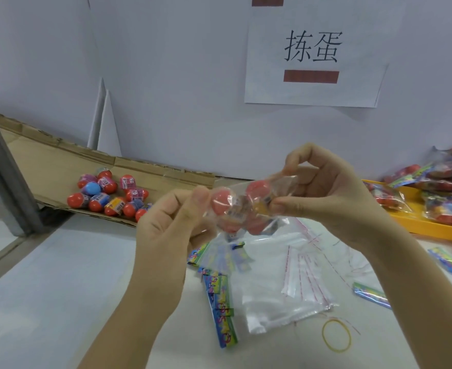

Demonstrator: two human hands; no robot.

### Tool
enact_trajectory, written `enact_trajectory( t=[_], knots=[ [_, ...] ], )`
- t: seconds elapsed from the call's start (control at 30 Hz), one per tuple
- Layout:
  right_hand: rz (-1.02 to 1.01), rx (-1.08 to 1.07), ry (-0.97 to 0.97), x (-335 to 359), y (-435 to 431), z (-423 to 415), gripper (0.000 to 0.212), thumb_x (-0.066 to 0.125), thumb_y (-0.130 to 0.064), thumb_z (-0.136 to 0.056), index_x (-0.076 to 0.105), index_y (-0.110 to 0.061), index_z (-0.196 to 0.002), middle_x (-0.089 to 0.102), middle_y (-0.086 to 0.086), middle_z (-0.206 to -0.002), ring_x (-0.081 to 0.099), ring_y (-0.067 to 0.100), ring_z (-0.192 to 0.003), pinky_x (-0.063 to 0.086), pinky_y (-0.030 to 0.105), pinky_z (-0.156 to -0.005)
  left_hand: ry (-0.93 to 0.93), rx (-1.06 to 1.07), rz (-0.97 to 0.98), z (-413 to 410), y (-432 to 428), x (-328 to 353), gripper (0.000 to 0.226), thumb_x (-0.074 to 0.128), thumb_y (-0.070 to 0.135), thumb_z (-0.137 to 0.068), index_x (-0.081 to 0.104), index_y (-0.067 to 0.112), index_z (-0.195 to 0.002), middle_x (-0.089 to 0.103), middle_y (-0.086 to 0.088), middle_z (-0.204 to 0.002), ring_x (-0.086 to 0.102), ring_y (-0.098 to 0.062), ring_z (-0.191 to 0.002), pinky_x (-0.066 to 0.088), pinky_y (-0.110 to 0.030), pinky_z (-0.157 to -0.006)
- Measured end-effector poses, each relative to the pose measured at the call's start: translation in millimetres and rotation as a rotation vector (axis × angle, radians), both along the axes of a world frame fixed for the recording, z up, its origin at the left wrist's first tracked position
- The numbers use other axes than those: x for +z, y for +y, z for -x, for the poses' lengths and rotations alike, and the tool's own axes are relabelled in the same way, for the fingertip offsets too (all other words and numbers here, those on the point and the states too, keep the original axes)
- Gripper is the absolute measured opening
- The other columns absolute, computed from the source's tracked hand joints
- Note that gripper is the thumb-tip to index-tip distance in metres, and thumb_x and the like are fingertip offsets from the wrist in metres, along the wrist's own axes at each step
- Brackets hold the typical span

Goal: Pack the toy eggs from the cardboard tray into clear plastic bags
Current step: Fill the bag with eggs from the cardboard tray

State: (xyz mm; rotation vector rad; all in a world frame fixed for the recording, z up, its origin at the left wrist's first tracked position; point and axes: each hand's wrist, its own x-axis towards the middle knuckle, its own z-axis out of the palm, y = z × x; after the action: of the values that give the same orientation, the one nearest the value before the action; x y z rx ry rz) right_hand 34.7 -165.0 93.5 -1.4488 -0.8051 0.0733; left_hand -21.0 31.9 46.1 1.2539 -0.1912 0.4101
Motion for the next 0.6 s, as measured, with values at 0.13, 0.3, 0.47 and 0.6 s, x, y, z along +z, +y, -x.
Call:
enact_trajectory(
  t=[0.13, 0.3, 0.47, 0.6],
  knots=[
    [0.062, -0.067, -0.034, -1.7, 5.3, 3.6, 0.031, 0.075, -0.006, -0.060, 0.053, -0.008, -0.082, 0.073, 0.011, -0.080, 0.070, 0.022, -0.071, 0.057, 0.037, -0.070, 0.056, 0.081, 0.030, -1.5, -1.2, -0.7, 0.025, 0.078, 0.048, -0.063, 0.074, 0.024, -0.066, 0.072, -0.002, -0.069, 0.065, -0.013, -0.058, 0.056, -0.024, -0.059],
    [0.045, -0.067, 0.008, -3.5, 8.9, 3.4, 0.023, 0.072, -0.019, -0.068, 0.065, -0.009, -0.088, 0.073, 0.009, -0.080, 0.069, 0.022, -0.070, 0.059, 0.033, -0.068, -0.043, 0.159, 0.002, -0.7, -1.8, -1.6, 0.021, 0.069, 0.050, -0.068, 0.074, 0.029, -0.069, 0.075, -0.001, -0.079, 0.068, -0.016, -0.067, 0.057, -0.027, -0.063],
    [0.040, -0.116, 0.078, -7.7, 13.1, -0.4, 0.020, 0.074, -0.033, -0.063, 0.072, -0.014, -0.070, 0.074, 0.013, -0.082, 0.069, 0.021, -0.066, 0.057, 0.028, -0.059, -0.112, 0.254, 0.028, -0.3, -2.0, -3.1, 0.020, 0.066, 0.047, -0.074, 0.071, 0.029, -0.069, 0.072, 0.002, -0.072, 0.068, -0.013, -0.065, 0.056, -0.023, -0.058],
    [0.028, -0.116, 0.131, -11.7, 14.8, -2.9, 0.025, 0.074, -0.037, -0.062, 0.068, -0.014, -0.071, 0.074, 0.010, -0.083, 0.070, 0.021, -0.071, 0.057, 0.027, -0.061, -0.087, 0.230, 0.022, 0.0, -2.4, -2.3, 0.020, 0.066, 0.048, -0.072, 0.070, 0.029, -0.067, 0.069, 0.007, -0.064, 0.065, -0.006, -0.055, 0.052, -0.018, -0.051]
  ],
)
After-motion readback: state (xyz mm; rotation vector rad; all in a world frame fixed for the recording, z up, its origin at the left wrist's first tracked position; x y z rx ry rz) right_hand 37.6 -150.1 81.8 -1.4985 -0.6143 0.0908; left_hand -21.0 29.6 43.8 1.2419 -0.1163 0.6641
